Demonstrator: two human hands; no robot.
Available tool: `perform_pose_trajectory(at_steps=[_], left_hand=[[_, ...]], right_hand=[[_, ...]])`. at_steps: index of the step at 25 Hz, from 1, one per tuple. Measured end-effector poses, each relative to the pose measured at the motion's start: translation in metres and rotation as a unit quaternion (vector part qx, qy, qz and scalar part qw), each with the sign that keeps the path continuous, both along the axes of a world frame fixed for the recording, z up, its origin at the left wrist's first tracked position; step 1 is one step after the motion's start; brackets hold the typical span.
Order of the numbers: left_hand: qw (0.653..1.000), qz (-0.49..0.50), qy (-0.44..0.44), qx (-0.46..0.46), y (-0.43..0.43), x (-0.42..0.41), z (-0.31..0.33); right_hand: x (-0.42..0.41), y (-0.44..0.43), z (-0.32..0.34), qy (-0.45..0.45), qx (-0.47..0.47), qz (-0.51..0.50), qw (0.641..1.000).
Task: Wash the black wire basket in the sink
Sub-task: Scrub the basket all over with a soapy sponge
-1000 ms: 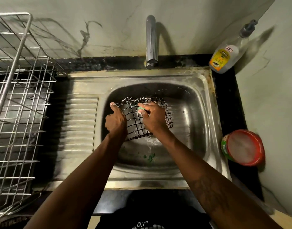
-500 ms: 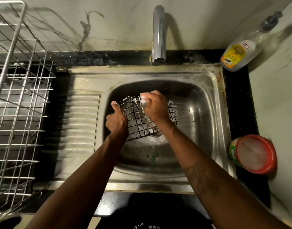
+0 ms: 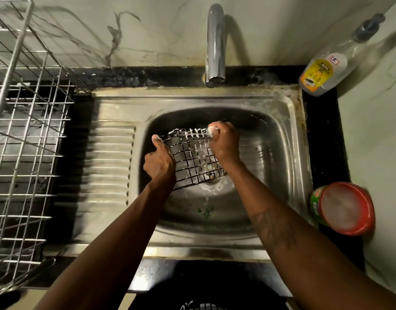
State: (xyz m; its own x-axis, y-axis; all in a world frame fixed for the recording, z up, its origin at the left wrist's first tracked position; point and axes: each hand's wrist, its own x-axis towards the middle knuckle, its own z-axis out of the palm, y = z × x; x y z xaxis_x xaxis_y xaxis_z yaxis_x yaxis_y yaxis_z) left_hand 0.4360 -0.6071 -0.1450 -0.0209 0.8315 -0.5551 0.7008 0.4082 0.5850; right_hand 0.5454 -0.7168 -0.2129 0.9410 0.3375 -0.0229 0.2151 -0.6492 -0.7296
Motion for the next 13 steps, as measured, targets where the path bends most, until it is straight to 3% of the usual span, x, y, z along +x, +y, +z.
perform_pose_trajectory(at_steps=[3,7,10,13], left_hand=[[1.0,-0.024,0.002,0.01,0.0,0.007,0.004],[0.999,-0.041,0.015,0.027,-0.001,0.011,0.005],[0.999,-0.038,0.023,0.027,0.001,0.009,0.002],[0.999,-0.036,0.023,0.024,0.0,0.006,0.0]], right_hand=[[0.027,-0.02,-0.018,0.059,-0.094,-0.076,0.991],[0.024,-0.018,-0.015,0.097,-0.096,-0.101,0.985],[-0.022,0.011,0.02,-0.019,0.011,0.004,1.0],[-0.046,0.021,0.037,-0.125,0.072,0.061,0.988]])
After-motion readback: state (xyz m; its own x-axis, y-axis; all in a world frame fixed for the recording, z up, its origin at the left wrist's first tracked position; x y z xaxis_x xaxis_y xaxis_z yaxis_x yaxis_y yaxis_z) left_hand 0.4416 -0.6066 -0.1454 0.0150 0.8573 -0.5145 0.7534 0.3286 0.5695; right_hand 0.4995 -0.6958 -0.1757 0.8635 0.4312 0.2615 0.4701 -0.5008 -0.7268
